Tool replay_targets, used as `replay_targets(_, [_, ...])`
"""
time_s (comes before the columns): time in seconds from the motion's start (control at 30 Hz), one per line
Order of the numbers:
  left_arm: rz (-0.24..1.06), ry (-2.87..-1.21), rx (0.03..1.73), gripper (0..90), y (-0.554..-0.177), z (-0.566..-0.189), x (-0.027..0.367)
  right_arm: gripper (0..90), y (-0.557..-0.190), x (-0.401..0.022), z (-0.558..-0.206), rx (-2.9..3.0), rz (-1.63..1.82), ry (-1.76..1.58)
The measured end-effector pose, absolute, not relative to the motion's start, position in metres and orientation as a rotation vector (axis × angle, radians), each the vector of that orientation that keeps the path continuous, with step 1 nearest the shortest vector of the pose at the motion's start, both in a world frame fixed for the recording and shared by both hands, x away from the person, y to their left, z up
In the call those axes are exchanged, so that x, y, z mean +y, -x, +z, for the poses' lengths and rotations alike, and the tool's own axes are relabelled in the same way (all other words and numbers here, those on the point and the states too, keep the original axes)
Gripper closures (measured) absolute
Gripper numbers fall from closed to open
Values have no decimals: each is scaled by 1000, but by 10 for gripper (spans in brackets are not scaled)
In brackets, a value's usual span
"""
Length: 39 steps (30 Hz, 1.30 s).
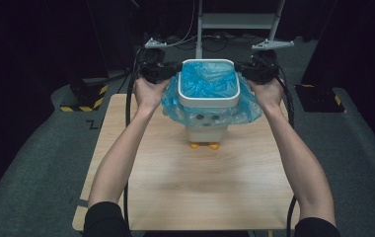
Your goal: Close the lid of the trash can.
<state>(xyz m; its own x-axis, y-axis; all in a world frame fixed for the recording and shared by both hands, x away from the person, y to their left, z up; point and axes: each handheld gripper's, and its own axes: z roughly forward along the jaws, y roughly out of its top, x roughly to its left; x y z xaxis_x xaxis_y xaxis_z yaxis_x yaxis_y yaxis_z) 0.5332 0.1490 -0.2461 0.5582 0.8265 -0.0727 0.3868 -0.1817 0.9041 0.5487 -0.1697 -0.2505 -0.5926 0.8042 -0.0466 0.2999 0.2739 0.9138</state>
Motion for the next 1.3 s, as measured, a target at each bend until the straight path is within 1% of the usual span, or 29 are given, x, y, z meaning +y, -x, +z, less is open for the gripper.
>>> replay_targets(0.27, [525,-1785,999,726,-529,-255,151,794,-544,-170,-251,2048,1297,-984])
replay_targets(0.7, [518,-1784,994,726,-527,-257,150,796,-542,-168,-255,2042,1309,-967])
replay_targets(1.0, [501,-1774,972,707,-523,-255,148,785,-540,-173,-255,2033,1356,-964])
replay_targets(1.3, [498,-1747,966,673,-510,-248,163,765,-529,-177,-253,2023,1381,-950])
